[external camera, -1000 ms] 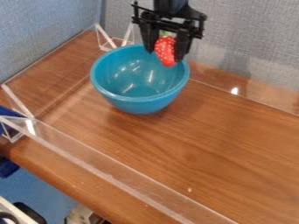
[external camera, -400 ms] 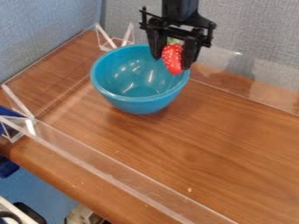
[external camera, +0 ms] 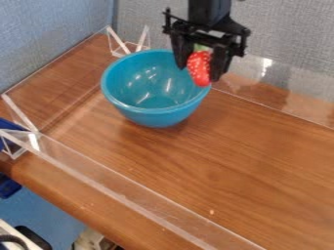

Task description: Remove the strawberry from inside the blue bowl and put it on the table

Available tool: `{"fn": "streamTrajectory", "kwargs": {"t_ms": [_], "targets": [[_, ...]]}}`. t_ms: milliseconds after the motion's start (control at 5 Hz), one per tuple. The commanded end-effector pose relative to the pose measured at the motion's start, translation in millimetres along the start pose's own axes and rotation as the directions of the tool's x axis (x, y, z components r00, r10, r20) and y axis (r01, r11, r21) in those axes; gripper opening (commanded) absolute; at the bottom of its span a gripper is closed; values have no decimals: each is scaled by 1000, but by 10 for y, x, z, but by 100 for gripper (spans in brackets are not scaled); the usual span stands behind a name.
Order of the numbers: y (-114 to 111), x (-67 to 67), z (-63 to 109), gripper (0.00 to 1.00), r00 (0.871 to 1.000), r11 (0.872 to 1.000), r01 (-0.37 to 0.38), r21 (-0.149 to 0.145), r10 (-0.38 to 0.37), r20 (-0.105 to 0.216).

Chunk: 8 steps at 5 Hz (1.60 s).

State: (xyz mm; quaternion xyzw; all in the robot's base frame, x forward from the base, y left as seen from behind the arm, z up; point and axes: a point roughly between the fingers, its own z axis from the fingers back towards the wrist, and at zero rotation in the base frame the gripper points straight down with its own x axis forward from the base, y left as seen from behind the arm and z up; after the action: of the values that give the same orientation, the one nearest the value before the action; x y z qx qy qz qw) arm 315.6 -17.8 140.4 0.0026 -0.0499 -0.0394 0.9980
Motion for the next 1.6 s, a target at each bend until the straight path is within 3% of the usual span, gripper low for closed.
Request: {"fn": "streamTrajectory", "kwargs": {"t_ms": [0, 200, 600, 1000, 1400], "targets": [[-156, -56, 188, 0, 997, 999, 48, -5, -47, 59], [-394, -125, 92, 0, 993, 994, 108, -17, -107, 43], [-729, -266, -288, 0, 983, 982, 184, -37, -184, -5], [-796, -404, -718, 0, 978, 978, 204, -40, -205, -47], [-794, -405, -968, 0, 975, 977, 205, -50, -208, -73]]}}
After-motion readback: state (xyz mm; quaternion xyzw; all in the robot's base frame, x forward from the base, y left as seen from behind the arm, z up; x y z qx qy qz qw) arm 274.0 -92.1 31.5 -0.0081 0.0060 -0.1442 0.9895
